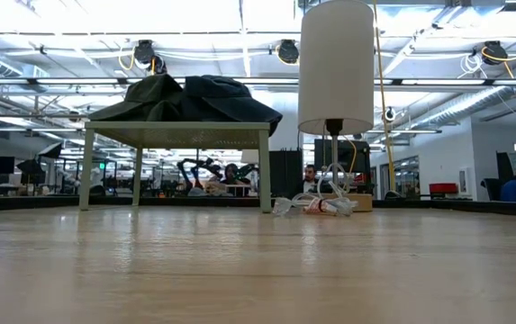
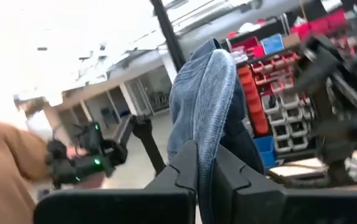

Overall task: Pick & Place hat
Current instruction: Stack the blue cap on top of the stacked blue caps on the shelf

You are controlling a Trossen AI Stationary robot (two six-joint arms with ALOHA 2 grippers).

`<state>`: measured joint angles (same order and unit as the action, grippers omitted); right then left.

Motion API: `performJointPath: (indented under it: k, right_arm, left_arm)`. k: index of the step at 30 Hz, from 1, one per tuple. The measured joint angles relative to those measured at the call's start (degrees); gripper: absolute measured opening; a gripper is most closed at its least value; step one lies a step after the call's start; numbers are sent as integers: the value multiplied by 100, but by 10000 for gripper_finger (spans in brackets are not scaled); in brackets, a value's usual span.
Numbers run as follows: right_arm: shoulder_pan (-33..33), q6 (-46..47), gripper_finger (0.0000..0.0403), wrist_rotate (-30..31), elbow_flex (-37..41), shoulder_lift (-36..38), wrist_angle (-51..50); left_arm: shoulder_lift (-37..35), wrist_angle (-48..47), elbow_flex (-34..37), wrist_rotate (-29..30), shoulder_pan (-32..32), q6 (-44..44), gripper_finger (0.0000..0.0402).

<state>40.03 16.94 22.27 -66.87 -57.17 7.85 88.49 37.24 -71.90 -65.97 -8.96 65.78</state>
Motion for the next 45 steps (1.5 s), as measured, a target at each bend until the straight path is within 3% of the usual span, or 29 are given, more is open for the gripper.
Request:
performJointPath:
  k: [4, 10, 19, 27, 33, 39, 45]
  right_arm:
    - [-26, 787, 7, 299, 0, 83, -20]
    - [-28, 1578, 6, 748, 0, 173, -75]
    - [-62, 3042, 6, 1645, 0, 189, -137]
    - [-513, 4133, 6, 1669, 0, 166, -209]
    - [-1066, 3751, 6, 1623, 2, 158, -214]
    - [-1692, 3149, 6, 902, 1, 114, -187]
    - [-2188, 3034, 6, 95, 2, -70, 144]
  left_arm:
    - [-391, -398, -9, 298, -88, -743, 261]
    - [-1221, -2058, 4, 942, -143, -2054, 235]
    - [-2507, -4288, 2, 2939, 148, -3925, 208]
    - [-3112, -4876, 2, 4557, 934, -5215, 203]
    - [-3152, -4917, 2, 5148, 1289, -4870, 201]
    - [-3046, -4895, 6, 5205, 1340, -3763, 187]
    - [-2825, -4526, 7, 5288, 1350, -3339, 173]
